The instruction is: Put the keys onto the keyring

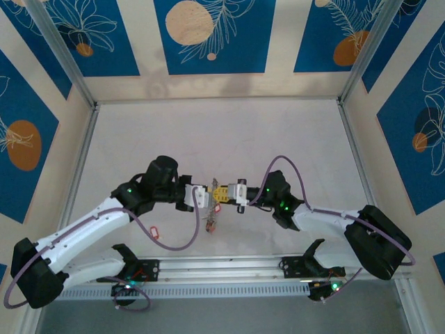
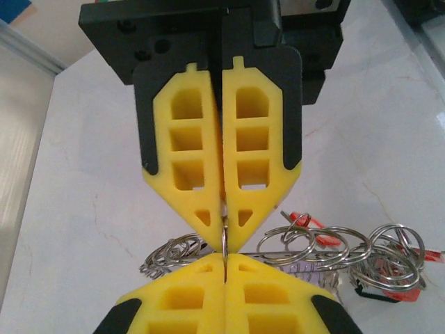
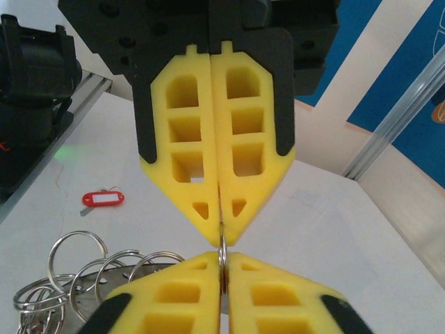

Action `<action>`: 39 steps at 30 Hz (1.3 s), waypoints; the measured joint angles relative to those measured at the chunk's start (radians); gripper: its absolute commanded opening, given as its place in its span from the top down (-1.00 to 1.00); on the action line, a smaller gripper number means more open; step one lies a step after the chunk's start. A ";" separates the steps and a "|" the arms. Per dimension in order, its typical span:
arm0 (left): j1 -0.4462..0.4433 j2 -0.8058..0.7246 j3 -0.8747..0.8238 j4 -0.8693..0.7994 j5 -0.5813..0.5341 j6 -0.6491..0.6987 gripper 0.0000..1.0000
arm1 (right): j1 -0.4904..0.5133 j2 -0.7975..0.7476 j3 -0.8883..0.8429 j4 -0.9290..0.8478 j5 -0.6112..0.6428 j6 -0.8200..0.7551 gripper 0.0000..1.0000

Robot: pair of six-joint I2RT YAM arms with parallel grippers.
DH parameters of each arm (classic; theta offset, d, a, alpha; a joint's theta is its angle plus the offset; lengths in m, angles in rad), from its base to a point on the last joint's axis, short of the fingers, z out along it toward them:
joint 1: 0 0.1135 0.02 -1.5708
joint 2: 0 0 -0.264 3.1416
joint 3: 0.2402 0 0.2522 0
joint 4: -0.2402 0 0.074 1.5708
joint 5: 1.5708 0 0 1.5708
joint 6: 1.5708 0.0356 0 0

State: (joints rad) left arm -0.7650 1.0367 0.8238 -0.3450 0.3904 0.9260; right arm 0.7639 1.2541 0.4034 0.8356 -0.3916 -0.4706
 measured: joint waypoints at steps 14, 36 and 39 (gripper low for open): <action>0.025 0.045 0.037 0.069 0.116 -0.100 0.37 | -0.069 0.032 -0.004 0.158 -0.091 0.137 1.00; 0.026 0.037 0.028 0.144 0.188 -0.157 0.68 | -0.090 0.000 -0.012 0.188 -0.166 0.175 1.00; 0.026 0.037 0.028 0.144 0.199 -0.154 0.99 | -0.090 -0.014 -0.023 0.182 -0.165 0.170 1.00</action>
State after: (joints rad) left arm -0.7391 1.0737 0.8516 -0.2012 0.5896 0.7715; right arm 0.6735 1.2396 0.3809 1.0176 -0.5568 -0.3008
